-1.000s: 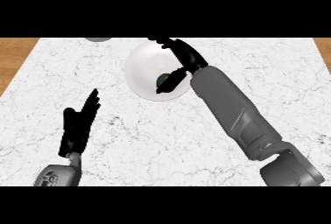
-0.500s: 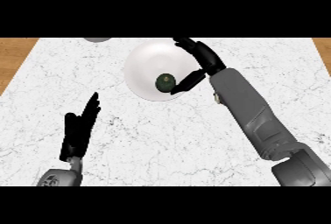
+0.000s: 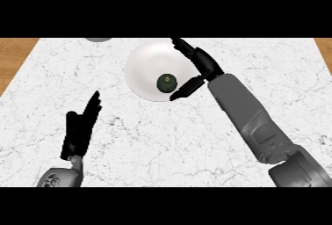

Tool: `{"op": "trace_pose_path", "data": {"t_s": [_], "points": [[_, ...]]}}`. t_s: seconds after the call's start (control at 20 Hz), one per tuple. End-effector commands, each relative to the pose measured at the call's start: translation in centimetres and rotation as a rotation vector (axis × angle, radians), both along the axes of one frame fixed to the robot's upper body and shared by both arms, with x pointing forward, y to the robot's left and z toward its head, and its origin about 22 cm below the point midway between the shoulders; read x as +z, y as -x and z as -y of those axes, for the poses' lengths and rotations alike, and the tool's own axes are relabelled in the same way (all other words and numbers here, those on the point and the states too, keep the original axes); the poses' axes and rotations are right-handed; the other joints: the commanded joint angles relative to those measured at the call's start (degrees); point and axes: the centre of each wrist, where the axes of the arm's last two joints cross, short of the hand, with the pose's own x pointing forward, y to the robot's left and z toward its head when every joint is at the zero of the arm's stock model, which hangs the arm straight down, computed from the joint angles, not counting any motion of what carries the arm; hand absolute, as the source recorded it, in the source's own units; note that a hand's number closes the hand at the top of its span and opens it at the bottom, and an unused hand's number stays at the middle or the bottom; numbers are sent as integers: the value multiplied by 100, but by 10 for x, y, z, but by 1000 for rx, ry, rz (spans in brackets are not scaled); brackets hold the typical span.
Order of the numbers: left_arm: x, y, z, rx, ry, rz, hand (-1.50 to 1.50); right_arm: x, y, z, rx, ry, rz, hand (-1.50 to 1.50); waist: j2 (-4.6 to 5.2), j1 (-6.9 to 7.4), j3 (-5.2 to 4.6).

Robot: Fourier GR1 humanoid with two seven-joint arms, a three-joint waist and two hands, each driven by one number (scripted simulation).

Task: Pick the squash from the placemat and place it in the plate

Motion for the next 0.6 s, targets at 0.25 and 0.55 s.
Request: {"op": "trace_pose_path", "data": {"t_s": [0.25,0.55], "points": [[-6,5,6,4,-5,4,0,-14,6,-2,-77,91,9,-150,-10,-16,-2],[14,-8,1,8,9,9,0,-21,10,-1,-91,92,12,-150,-21,-41,2]]}}
